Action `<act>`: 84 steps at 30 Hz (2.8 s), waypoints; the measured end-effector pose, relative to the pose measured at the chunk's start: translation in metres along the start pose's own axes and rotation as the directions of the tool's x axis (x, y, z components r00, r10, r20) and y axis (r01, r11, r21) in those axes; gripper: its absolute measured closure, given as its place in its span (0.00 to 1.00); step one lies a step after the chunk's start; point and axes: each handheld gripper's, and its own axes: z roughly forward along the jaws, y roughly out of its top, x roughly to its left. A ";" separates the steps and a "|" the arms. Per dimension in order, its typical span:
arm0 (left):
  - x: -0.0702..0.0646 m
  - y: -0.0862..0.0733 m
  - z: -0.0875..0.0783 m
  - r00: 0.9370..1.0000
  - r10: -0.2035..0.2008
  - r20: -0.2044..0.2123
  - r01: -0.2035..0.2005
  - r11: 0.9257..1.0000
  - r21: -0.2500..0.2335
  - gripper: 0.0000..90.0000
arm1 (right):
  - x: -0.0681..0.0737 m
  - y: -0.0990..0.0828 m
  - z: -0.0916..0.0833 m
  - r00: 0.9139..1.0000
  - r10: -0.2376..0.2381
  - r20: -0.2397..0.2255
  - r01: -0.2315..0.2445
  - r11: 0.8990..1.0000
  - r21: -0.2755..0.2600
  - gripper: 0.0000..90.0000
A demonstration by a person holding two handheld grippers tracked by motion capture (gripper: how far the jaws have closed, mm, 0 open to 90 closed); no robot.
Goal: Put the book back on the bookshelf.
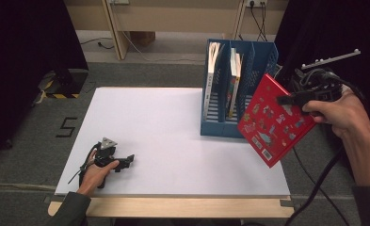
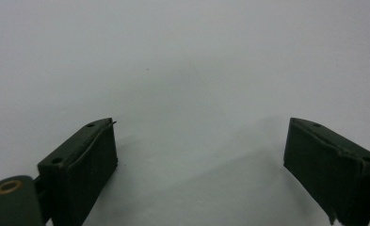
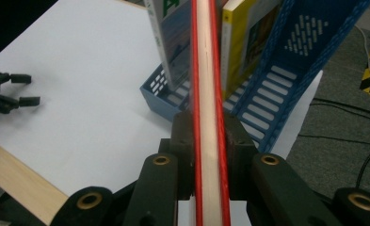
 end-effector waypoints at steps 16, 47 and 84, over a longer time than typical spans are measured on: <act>0.000 0.000 0.000 1.000 0.000 0.000 0.000 1.000 0.000 0.10 | -0.027 0.025 -0.003 0.992 0.082 0.091 -0.079 0.996 -0.030 0.87; 0.000 0.000 0.000 1.000 -0.001 0.003 0.001 1.000 0.001 0.09 | -0.067 0.084 0.037 0.952 0.238 0.191 -0.225 0.970 -0.089 0.87; -0.002 0.000 0.001 1.000 0.016 -0.007 -0.016 1.000 0.006 0.09 | -0.090 0.113 0.133 0.926 0.308 0.217 -0.295 0.951 -0.093 0.87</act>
